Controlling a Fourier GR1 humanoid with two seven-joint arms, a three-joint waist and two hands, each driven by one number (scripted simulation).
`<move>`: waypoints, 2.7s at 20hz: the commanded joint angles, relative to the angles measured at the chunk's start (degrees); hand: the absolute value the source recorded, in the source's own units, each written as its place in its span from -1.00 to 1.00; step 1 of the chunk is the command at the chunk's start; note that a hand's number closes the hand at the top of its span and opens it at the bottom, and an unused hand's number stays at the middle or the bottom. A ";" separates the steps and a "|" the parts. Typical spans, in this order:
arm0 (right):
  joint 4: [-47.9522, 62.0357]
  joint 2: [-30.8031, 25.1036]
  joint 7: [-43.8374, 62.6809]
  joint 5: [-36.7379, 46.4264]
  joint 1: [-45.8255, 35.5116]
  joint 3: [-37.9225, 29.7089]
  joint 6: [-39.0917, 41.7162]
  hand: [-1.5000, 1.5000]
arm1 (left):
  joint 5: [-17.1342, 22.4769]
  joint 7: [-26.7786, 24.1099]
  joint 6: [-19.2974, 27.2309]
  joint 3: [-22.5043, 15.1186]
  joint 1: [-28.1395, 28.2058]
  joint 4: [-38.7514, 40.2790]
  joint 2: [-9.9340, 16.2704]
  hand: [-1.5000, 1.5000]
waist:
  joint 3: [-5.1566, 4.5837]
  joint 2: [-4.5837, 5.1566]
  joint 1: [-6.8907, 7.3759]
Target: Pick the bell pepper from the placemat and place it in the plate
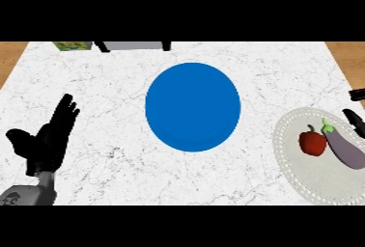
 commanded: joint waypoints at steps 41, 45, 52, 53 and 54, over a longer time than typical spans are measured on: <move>23.99 -1.79 -0.03 40.11 -7.40 10.06 11.14 -1.00 | -6.93 9.46 -7.81 3.88 -5.59 1.77 -2.86 0.00 | -0.04 -0.83 2.36; 24.64 2.80 1.39 43.99 -6.17 10.22 8.22 -1.00 | -7.20 5.98 -9.49 5.82 -3.52 2.35 -3.47 0.00 | -0.04 -0.84 2.30; 25.47 2.05 0.92 48.58 -6.61 7.37 8.99 -1.00 | -9.63 4.26 -10.54 7.67 -8.92 9.07 -5.39 0.00 | -0.05 -0.83 2.01; 29.01 4.58 2.70 49.64 -10.83 7.79 8.80 -1.00 | -9.00 7.20 -10.58 6.24 -3.65 2.47 -6.01 0.00 | -0.03 -0.83 2.43; 33.83 3.03 -1.72 51.11 -12.63 7.01 8.24 -1.00 | -9.32 5.04 -11.02 7.65 -5.07 4.10 -5.27 0.00 | -0.03 -0.77 2.48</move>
